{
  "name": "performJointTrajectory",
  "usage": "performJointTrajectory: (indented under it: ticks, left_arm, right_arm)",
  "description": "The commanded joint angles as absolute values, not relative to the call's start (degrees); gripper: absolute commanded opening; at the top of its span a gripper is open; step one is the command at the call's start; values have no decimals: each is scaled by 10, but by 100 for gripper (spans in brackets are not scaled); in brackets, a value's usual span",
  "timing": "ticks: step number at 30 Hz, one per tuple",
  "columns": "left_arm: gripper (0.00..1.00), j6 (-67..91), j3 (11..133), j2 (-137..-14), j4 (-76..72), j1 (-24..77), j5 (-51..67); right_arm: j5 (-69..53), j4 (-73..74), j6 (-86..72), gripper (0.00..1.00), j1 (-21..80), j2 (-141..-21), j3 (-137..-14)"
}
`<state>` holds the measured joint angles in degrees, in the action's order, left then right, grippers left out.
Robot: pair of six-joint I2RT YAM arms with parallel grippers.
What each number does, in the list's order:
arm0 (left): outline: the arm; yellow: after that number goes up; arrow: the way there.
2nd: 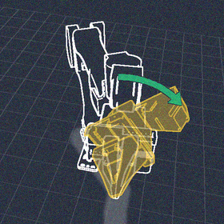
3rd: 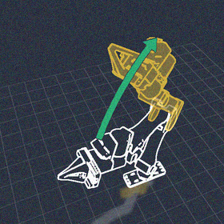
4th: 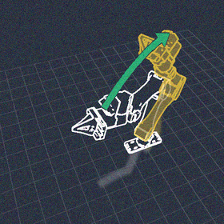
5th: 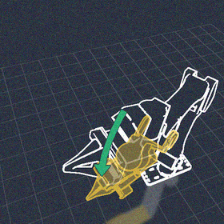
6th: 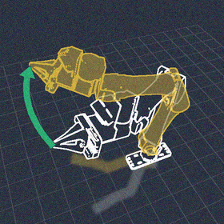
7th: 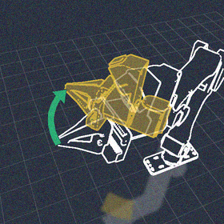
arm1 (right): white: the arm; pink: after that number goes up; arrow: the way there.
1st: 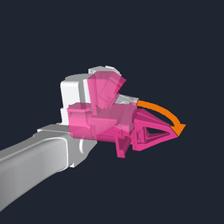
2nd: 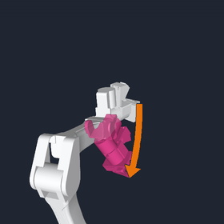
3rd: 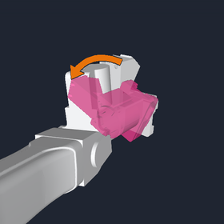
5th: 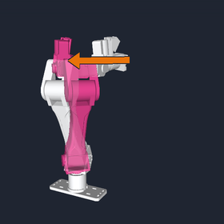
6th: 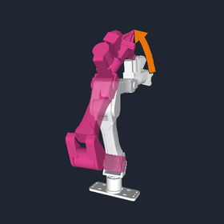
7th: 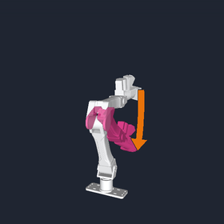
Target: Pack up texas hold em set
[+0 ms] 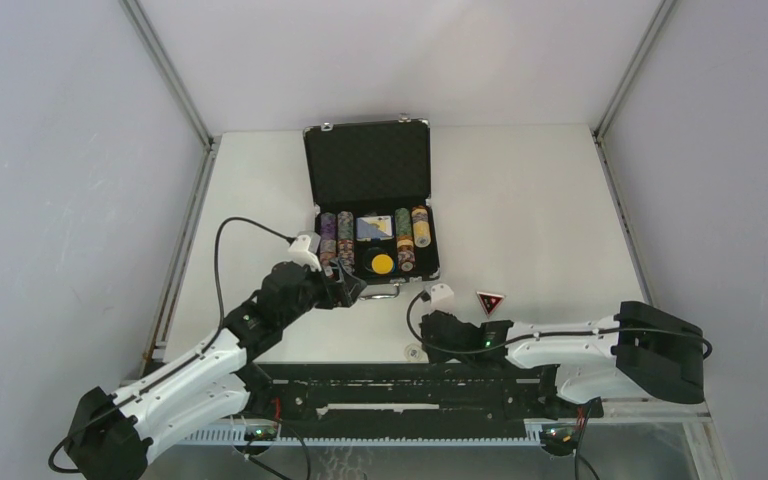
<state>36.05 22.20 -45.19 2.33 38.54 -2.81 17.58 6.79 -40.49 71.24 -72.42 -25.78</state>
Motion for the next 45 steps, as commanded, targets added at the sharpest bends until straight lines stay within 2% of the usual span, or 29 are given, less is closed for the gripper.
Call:
performJointTrajectory:
  ticks: [1, 3, 6, 7, 11, 13, 14, 15, 18, 19, 29, 45]
  left_arm:
    - [82, 364, 212, -445, 1, 383, -20]
    - [82, 364, 212, -447, -1, 383, -20]
    - [82, 362, 210, -448, -2, 382, -17]
    - [82, 362, 210, -447, -3, 383, -15]
    - [82, 361, 206, -439, -7, 383, -16]
    - [82, 364, 197, -432, -19, 383, -8]
    - [82, 367, 190, -428, -28, 383, -5]
    - [82, 372, 180, -423, -39, 384, 0]
    - [82, 383, 141, -404, -73, 389, -1]
    - [82, 398, 129, -397, -83, 392, -4]
    - [82, 407, 92, -332, -58, 408, -45]
    - [82, 388, 120, -342, -31, 408, -51]
  right_arm:
    - [191, 92, -423, 0, 718, -716, -258]
    - [199, 97, -415, 11, 712, -709, -266]
    - [206, 110, -395, 38, 695, -694, -283]
    - [210, 115, -386, 44, 693, -688, -290]
    - [201, 123, -335, 58, 692, -681, -314]
    - [189, 118, -297, 60, 697, -686, -320]
    - [184, 114, -278, 60, 701, -690, -321]
    - [193, 113, -273, 54, 707, -694, -323]
    - [191, 109, -280, 11, 700, -710, -324]
    - [190, 106, -281, 1, 696, -717, -324]
    - [157, 69, -265, 0, 682, -771, -324]
    - [154, 74, -301, 0, 709, -776, -324]
